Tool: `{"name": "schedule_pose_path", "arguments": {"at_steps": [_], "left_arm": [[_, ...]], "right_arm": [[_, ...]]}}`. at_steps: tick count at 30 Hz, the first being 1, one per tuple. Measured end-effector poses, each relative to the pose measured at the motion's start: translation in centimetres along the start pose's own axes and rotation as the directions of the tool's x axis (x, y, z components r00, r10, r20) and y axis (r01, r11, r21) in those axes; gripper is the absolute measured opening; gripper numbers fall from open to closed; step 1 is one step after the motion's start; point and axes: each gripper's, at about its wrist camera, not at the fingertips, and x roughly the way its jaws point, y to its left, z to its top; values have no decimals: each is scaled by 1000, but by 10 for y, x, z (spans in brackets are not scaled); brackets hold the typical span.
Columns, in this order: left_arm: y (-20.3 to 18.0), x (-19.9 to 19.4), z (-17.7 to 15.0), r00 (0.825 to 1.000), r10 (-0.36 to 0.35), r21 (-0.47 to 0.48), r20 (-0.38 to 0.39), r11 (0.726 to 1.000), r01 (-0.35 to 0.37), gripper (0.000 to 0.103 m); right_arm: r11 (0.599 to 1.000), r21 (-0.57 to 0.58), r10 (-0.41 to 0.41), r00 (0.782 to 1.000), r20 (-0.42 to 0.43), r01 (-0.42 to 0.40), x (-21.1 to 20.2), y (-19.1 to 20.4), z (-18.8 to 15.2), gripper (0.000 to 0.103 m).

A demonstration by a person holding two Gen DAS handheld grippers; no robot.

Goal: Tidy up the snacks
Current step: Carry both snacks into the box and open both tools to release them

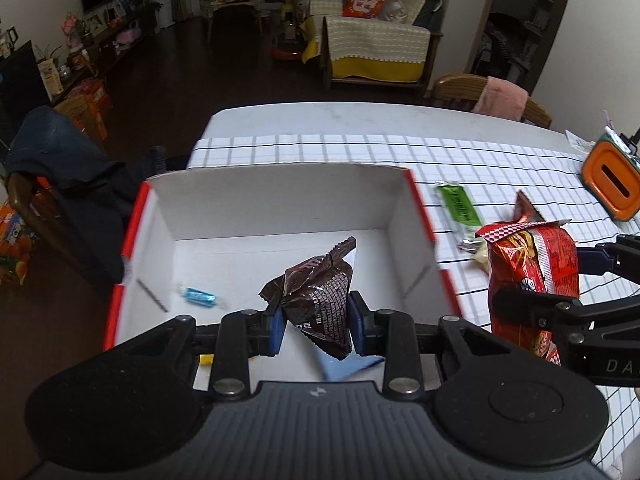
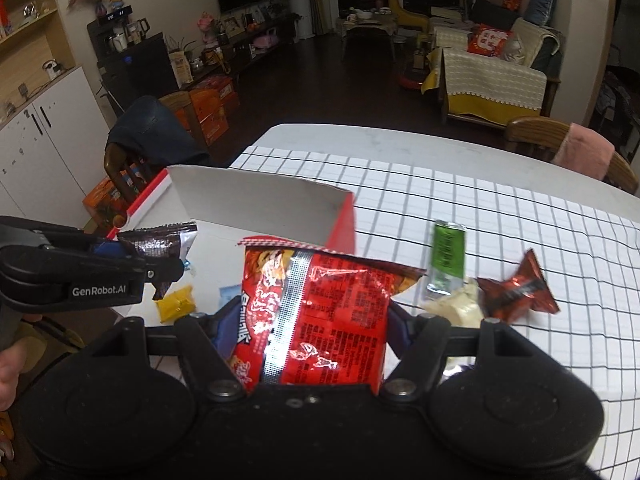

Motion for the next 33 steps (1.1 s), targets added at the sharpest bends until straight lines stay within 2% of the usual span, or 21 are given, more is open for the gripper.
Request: {"name": "schedule_pose_path", "arguments": {"at_steps": [14,22,33], "left_arm": [[66,30,0,996,61,2,-58,998,-61,31],[71,58,6,993,60,72,-97,996,-53,31],[74,91,6,976,53,82,-211,996,-36,31]], "right_arm": [[997,-76,0,998,-58,-4,73,56,32,70],[993,-116,-35,992,-121,21,121,62,45,70],[990,-142,-47,975,-217,16,169,65,49,70]]}}
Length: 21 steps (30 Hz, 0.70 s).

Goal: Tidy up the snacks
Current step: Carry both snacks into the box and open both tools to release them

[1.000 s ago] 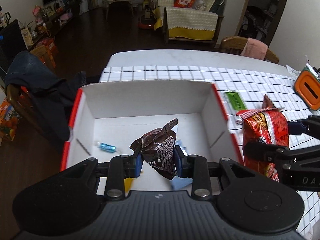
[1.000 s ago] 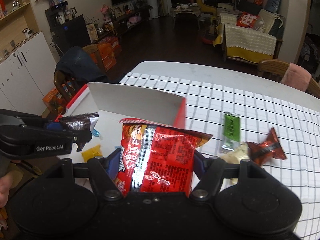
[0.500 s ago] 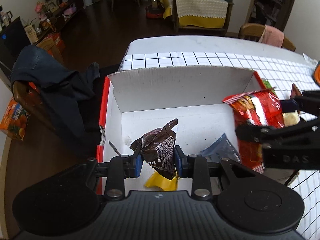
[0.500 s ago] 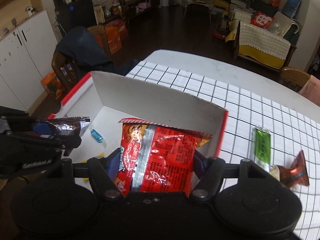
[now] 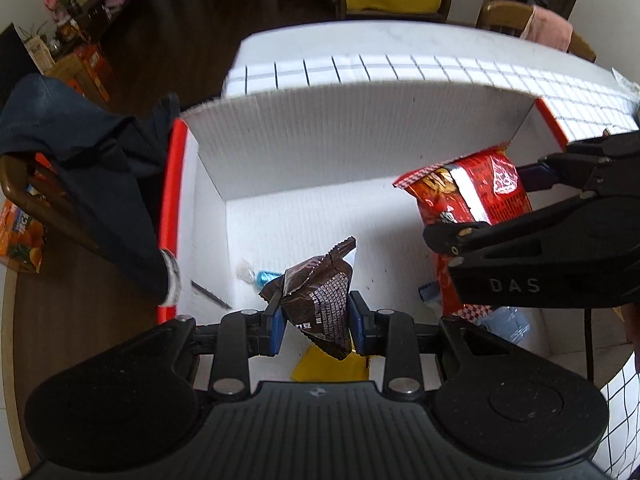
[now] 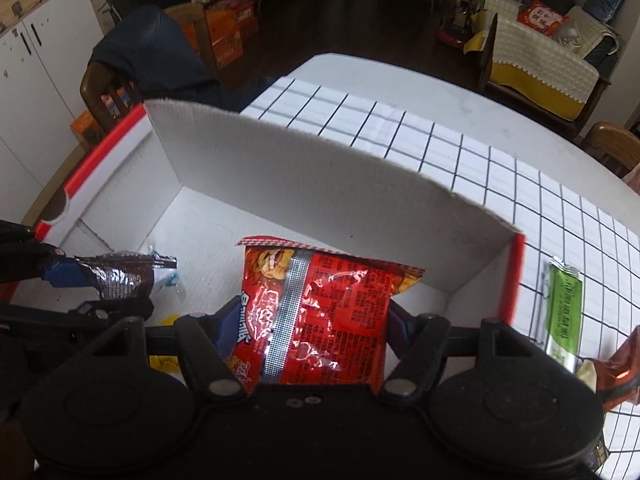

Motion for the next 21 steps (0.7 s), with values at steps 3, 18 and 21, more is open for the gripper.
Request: {"name": "schedule_pose_path", "arguments": {"at_steps": [3,18,21], "left_arm": [[-1,6,-1,1000,-9,4,-24,1000,9,31],[-2,14,-5,999,-23,-7,-48,1000,22,32],[-1,9,-6,999,-18,-11,-34,1000,18,35]], "right_arm": [[1000,-4,-8,999,-37,8,8,2,0,70],[1000,30,4,1000,-9,-4,-4,0,-3,76],[999,42,8,1000,18,-9,-17,-2,-6,79]]}}
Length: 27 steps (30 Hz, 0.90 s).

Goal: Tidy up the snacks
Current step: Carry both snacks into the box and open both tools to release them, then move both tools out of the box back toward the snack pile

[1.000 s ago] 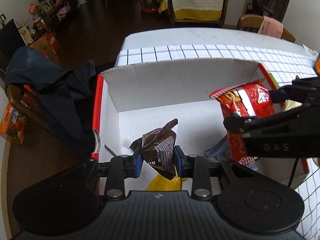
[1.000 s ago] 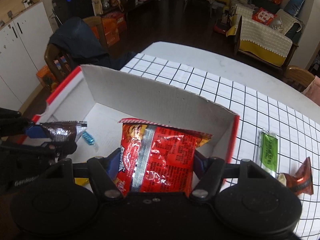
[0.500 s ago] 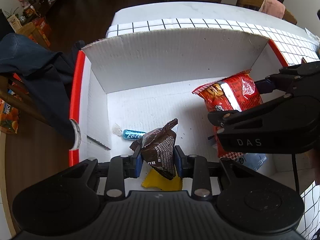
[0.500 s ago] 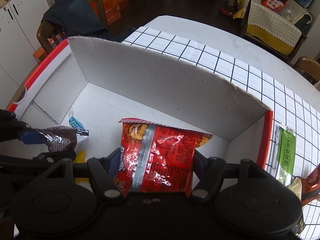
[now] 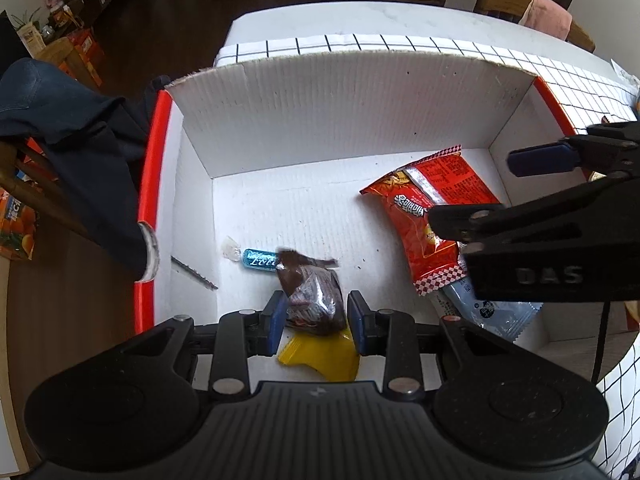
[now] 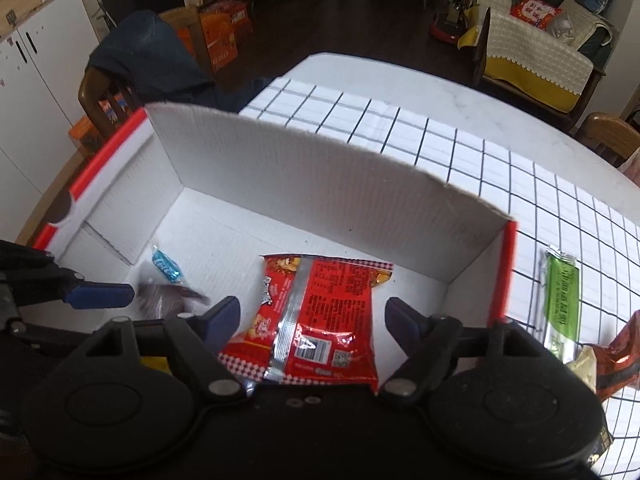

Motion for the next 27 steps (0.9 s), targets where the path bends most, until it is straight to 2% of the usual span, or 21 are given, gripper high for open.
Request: {"name": "schedule_pose_path", "arguments": {"at_steps": [4,8,10,16,23,27], "left_arm": [[1,-11,-3,999,4,-12,32,1000,-3,50],[0,-26,-6,998,2,-16,67,1000,-1,53],[-2,-33,-8,996,4,-12,87,1000,-3,59],[-14,-61,-16,987,-14,6,161,1000,13,68],[-40,-91,-24,967,-29,43,255,999,18,71],[-60,-105,-27,954,-46,65,297,997,28,72]], "right_arm": [[1000,24,12,999,34,-13,-18,-5,-4,80],[999,40,21,997,71,-24,-38,-8,-10,81],[998,48,25,996,90,-29,-48,-10,-14,85],[996,65,46,988,146,-56,-81,-17,-30,89],[990,110,60,977,206,-84,-117,-40,-58,92],[986,147,39,973,228,-74,-133,-60,-77,93]]}}
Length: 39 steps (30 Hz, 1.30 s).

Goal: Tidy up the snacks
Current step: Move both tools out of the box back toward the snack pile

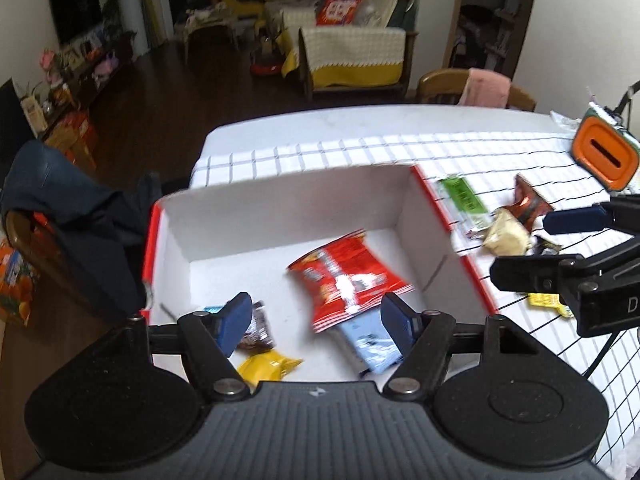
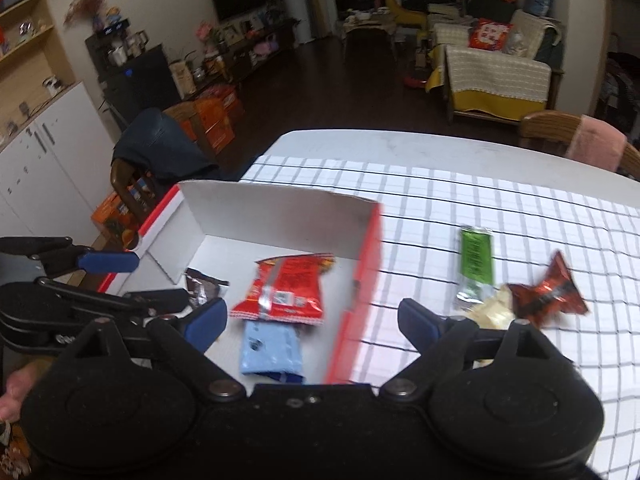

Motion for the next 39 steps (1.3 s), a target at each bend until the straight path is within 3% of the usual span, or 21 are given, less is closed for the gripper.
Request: {"name": "schedule_pose_path", "arguments": {"at_steps": [4,10,17,23,31,39], "left_arm": [[-23,-6,3,999,-31,18,25,999,31,78],[-59,-4,6,997,-75,41,31,996,73,84],[-109,9,3,992,-129,86,-1,988,129,84],[-150,27,0,989,-138,118,-51,983,144,84],[-189,56,-2,987,-115,140,-109,982,129,84],[-211,86,-4,979,-102,144,-174,981,128,84]], "right_arm": [[999,34,-28,999,19,28,-19,-28,-13,100],[996,60,-66,998,15,65,-35,-71,-40,101],[995,-24,-101,994,-29,100,-42,-118,-79,101],[989,-104,-114,990,-86,105,-23,-148,-102,101],[979,-196,-80,985,-155,48,12,-176,-121,93],[955,-296,-46,978,-205,-17,39,-185,-127,75]]}}
